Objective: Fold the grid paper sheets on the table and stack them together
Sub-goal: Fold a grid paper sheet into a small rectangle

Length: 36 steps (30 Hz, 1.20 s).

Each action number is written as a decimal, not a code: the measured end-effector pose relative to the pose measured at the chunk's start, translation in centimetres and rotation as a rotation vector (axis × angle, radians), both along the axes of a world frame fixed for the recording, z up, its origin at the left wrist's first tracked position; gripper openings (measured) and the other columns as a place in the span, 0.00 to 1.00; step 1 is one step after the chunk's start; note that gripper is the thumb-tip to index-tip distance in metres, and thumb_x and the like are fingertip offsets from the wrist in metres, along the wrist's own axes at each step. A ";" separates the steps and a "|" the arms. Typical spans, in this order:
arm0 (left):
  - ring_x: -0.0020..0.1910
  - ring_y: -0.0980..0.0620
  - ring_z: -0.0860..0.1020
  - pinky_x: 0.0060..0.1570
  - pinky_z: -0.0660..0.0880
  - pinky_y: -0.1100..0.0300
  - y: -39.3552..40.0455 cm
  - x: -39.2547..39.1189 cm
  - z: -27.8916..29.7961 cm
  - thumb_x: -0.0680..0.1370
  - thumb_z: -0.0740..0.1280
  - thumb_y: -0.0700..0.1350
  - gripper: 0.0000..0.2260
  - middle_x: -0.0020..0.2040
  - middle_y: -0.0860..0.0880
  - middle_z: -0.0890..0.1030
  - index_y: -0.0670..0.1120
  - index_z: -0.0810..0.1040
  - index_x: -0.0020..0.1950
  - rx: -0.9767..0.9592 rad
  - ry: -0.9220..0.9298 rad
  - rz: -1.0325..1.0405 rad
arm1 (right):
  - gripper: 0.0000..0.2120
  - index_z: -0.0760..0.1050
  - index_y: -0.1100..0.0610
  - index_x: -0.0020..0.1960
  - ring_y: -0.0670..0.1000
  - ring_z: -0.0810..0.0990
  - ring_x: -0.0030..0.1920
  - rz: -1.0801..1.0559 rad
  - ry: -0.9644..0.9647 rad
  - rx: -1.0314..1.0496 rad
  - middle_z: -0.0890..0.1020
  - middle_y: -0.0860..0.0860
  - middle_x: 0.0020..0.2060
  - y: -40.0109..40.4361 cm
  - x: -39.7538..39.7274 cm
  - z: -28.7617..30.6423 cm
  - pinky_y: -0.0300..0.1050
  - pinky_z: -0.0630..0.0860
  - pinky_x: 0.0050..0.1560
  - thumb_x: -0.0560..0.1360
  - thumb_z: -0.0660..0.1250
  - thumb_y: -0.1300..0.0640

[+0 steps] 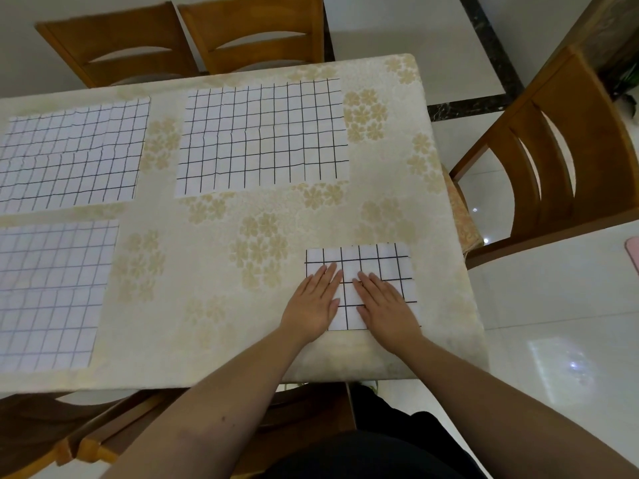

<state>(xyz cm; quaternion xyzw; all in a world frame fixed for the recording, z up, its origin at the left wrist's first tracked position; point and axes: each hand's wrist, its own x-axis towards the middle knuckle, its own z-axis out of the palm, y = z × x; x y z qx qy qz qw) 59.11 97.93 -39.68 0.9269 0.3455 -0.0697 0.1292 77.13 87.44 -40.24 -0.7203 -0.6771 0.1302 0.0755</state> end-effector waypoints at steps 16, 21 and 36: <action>0.77 0.53 0.38 0.75 0.40 0.52 1.9 -2.1 0.4 0.80 0.46 0.67 0.31 0.79 0.51 0.38 0.57 0.42 0.79 0.034 0.060 0.060 | 0.32 0.46 0.49 0.79 0.49 0.46 0.78 -0.243 -0.069 -0.128 0.48 0.49 0.78 -2.1 4.1 0.1 0.49 0.44 0.75 0.80 0.43 0.37; 0.76 0.55 0.32 0.74 0.35 0.53 2.3 -2.2 0.9 0.79 0.44 0.69 0.32 0.77 0.53 0.32 0.58 0.36 0.78 -0.026 0.077 0.070 | 0.32 0.46 0.50 0.79 0.50 0.46 0.78 -0.237 -0.062 -0.144 0.48 0.49 0.78 -2.1 4.2 0.2 0.49 0.44 0.75 0.80 0.43 0.36; 0.56 0.41 0.77 0.55 0.73 0.51 6.8 3.6 4.3 0.77 0.67 0.40 0.17 0.61 0.43 0.78 0.44 0.77 0.65 -0.102 -0.252 0.113 | 0.29 0.62 0.56 0.75 0.54 0.55 0.77 -0.129 -0.071 -0.098 0.60 0.54 0.76 -2.8 4.0 2.2 0.52 0.51 0.74 0.81 0.44 0.42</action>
